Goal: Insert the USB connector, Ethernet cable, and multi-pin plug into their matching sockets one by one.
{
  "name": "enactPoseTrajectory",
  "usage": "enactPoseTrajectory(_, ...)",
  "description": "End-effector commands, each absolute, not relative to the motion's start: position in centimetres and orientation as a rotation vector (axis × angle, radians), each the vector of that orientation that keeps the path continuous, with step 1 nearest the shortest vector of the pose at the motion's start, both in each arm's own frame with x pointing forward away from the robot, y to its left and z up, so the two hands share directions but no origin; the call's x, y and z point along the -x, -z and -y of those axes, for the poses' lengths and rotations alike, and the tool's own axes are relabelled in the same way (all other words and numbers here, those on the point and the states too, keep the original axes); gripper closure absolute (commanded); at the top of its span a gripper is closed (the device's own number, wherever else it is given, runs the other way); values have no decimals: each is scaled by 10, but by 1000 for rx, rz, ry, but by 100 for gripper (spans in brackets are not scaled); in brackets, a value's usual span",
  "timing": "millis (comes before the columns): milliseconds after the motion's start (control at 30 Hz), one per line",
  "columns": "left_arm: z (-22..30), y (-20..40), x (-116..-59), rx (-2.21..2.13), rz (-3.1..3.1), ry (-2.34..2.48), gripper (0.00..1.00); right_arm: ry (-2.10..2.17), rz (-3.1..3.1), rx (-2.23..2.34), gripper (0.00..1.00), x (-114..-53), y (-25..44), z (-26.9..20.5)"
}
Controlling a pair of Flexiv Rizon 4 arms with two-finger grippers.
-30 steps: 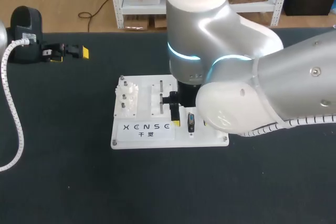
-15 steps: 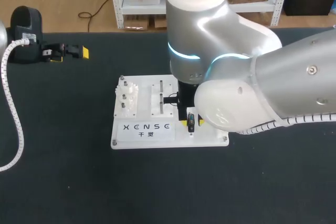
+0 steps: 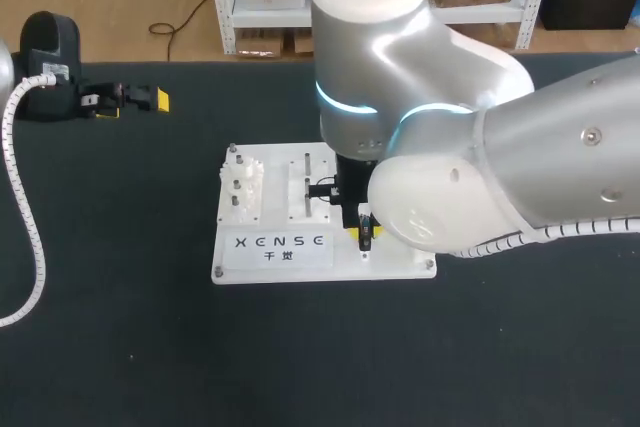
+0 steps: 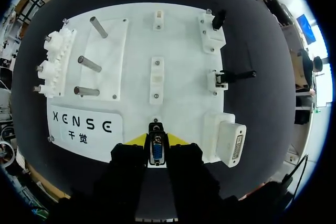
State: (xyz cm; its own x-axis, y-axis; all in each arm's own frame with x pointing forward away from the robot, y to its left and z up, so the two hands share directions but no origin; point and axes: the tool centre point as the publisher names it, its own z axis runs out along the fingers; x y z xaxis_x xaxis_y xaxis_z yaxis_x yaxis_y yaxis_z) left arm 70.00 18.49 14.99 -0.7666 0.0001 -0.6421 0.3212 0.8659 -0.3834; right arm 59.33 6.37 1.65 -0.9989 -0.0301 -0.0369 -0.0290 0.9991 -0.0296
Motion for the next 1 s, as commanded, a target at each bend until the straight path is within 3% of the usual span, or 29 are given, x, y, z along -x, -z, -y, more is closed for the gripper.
enactPoseTrajectory(33, -185, -150, -700, -231, -2374, 636, 0, 88, -3053, 65, 100, -590, -27, -64)
enactPoseTrajectory(1000, -185, -150, -700, -231, -2374, 636, 0, 124, -2988, -61, 100, -589, -73, -4)
